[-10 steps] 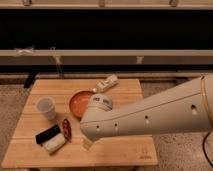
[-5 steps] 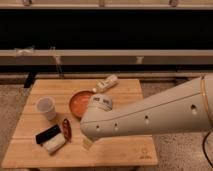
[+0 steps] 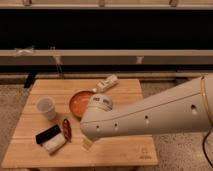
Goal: Place the white sponge in the ceramic bowl
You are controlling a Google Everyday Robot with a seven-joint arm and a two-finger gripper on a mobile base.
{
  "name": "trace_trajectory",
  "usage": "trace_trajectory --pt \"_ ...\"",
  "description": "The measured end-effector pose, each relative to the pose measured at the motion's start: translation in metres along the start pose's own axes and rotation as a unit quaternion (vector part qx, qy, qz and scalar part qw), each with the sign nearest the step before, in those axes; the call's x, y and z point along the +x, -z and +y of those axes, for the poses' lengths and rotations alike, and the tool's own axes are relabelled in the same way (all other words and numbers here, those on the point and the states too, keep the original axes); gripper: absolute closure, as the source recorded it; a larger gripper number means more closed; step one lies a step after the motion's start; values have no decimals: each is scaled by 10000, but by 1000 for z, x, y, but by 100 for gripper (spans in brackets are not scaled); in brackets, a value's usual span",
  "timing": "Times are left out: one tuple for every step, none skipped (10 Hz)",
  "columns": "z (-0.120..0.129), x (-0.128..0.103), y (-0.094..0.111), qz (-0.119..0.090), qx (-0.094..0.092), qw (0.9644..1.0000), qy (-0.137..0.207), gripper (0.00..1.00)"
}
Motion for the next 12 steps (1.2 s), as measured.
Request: trace_trajectory --pt "0 0 0 0 0 10000 0 20" --pt "0 0 0 0 0 10000 0 20" --pt "0 0 0 0 0 10000 0 20" --pt "0 0 0 0 0 10000 0 20" --pt "0 0 0 0 0 10000 0 20" --pt "0 0 0 0 0 10000 0 20" --pt "0 0 0 0 0 10000 0 20" --pt "0 0 0 0 0 10000 0 20" --pt "0 0 0 0 0 10000 0 20" --pt "0 0 0 -1 4 10000 5 20" --pt "0 -1 0 -3 17 10000 19 20" --pt "1 -4 0 -19 51 9999 143 20"
